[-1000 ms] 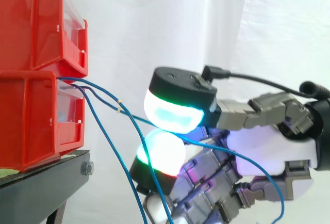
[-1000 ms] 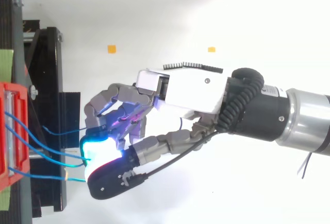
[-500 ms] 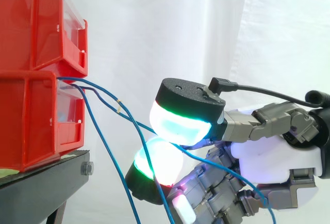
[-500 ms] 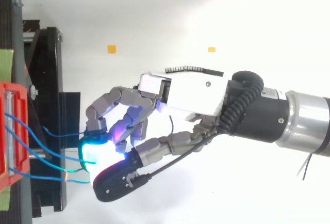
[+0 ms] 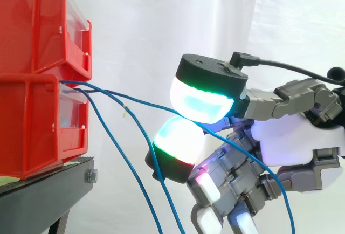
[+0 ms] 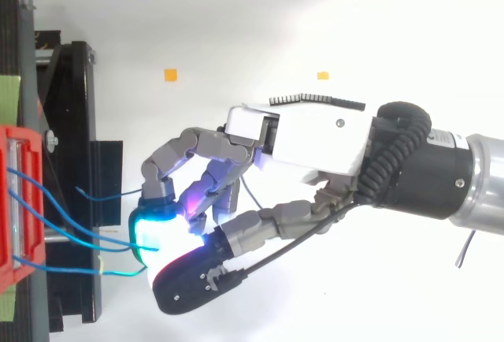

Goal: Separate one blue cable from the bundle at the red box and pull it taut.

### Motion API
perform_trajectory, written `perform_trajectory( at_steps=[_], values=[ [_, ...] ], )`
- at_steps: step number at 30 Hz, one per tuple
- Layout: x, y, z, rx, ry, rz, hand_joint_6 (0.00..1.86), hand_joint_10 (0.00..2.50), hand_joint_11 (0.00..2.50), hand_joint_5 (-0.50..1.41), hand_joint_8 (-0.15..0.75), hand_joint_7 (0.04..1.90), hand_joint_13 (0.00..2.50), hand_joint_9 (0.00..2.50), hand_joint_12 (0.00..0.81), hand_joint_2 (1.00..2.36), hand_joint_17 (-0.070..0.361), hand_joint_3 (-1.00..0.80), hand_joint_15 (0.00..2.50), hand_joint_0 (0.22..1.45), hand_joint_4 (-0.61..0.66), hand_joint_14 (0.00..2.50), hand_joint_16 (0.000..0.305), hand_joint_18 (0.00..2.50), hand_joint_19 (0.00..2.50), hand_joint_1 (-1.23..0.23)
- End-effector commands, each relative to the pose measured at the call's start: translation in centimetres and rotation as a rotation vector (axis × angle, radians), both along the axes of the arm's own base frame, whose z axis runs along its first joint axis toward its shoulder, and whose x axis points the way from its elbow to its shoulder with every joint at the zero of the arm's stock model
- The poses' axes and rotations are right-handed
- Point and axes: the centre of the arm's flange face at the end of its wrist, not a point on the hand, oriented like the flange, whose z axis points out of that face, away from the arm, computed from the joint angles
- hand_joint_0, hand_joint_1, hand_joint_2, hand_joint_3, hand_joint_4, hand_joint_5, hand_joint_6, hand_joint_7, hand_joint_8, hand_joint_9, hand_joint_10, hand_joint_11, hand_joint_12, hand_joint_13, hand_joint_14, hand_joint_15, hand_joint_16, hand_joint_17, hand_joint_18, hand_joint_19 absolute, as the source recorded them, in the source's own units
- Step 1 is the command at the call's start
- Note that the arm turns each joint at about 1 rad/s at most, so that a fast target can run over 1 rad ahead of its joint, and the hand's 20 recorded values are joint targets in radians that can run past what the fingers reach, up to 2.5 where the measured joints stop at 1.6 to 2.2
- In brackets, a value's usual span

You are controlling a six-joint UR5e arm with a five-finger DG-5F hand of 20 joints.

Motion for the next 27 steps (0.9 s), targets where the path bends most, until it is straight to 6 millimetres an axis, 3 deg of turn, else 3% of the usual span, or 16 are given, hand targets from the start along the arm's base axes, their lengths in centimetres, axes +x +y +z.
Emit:
perform_trajectory(
  at_steps=[1,5,8,9,12,27],
  values=[
    [-0.1,0.0,0.0,0.000,0.006,0.000,0.89,0.01,1.03,-0.22,0.367,1.03,0.91,1.06,0.384,1.00,0.114,-0.50,0.57,0.80,-0.04,0.02,0.051,1.00,0.65,-0.77],
    [-0.9,-0.1,1.5,-0.004,0.008,-0.001,0.89,0.01,1.10,-0.22,0.358,1.03,0.92,1.05,0.386,1.00,0.113,-0.50,0.57,0.80,-0.03,0.02,0.050,1.00,0.64,-0.77],
    [-2.7,-0.4,2.5,-0.014,0.013,-0.024,0.90,0.01,1.13,-0.22,0.359,1.02,0.93,1.04,0.380,1.00,0.112,-0.50,0.58,0.80,-0.04,0.02,0.050,1.01,0.63,-0.77],
    [-4.2,-0.7,3.0,-0.029,0.014,-0.064,0.90,0.01,1.13,-0.22,0.358,1.02,0.93,1.04,0.381,1.00,0.112,-0.50,0.59,0.80,-0.04,0.02,0.050,1.01,0.63,-0.76],
    [-5.6,-0.9,2.9,-0.054,0.005,-0.109,0.90,0.01,1.15,-0.22,0.354,1.01,0.94,1.03,0.380,1.00,0.110,-0.50,0.61,0.80,-0.05,0.02,0.049,1.01,0.62,-0.76],
    [-5.1,-0.5,2.8,-0.003,-0.074,-0.117,0.90,0.00,1.25,-0.22,0.351,1.01,1.01,1.06,0.346,1.00,0.094,-0.50,0.75,0.81,-0.05,0.02,0.042,0.97,0.55,-0.77]
  ],
)
